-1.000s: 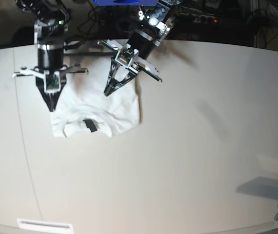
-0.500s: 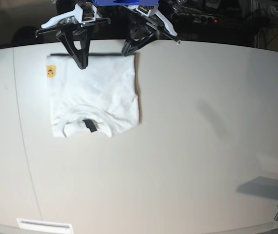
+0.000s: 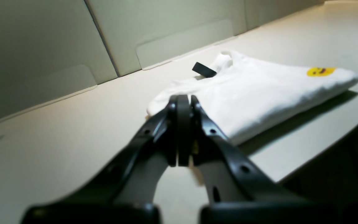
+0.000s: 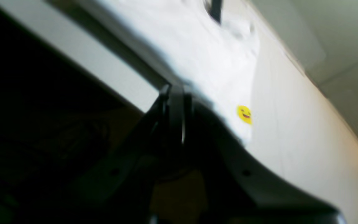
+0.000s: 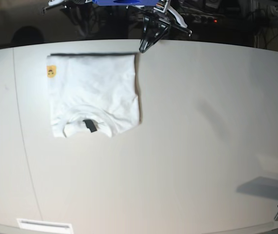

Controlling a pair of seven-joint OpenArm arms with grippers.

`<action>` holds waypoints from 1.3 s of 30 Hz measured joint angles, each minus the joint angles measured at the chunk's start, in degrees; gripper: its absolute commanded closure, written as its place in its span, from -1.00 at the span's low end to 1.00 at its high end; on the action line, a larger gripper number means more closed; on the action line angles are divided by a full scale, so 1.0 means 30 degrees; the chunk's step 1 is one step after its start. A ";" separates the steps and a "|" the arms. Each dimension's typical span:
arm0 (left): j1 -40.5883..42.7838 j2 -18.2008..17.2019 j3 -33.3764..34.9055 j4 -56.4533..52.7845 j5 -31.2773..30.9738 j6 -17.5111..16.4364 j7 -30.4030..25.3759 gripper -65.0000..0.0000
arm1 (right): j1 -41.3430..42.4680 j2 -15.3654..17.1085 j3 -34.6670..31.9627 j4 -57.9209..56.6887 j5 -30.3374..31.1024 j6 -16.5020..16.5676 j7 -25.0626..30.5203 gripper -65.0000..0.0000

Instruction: Fold the T-shirt properly

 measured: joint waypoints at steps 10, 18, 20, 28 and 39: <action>0.0284 -0.1450 -0.2215 -0.1515 0.1763 -0.0641 0.0488 1.00 | -0.0401 -0.1231 0.4102 -0.1792 0.0240 -0.0044 0.1858 0.97; 0.1749 -0.2353 -0.3577 -0.1763 0.1770 -0.0641 0.0437 1.00 | -0.0743 -0.1319 0.4626 -0.2645 0.0029 0.0095 0.2135 0.97; 0.1603 -0.2419 -0.3803 -0.1741 0.1916 -0.0641 0.0342 1.00 | -0.0729 -0.1268 0.4925 -0.3424 0.0175 -0.0131 0.2069 0.97; 0.2040 -0.2033 -0.4087 -0.5974 0.1807 -0.0627 0.0437 1.00 | 0.1698 -0.1370 0.4685 -1.0958 0.3446 -0.0029 0.2237 0.96; -0.6623 0.1545 -0.4211 -2.2382 0.1705 -0.0627 0.9901 1.00 | 1.2772 -0.3118 0.4830 -2.7940 0.5129 0.4175 -0.6178 0.97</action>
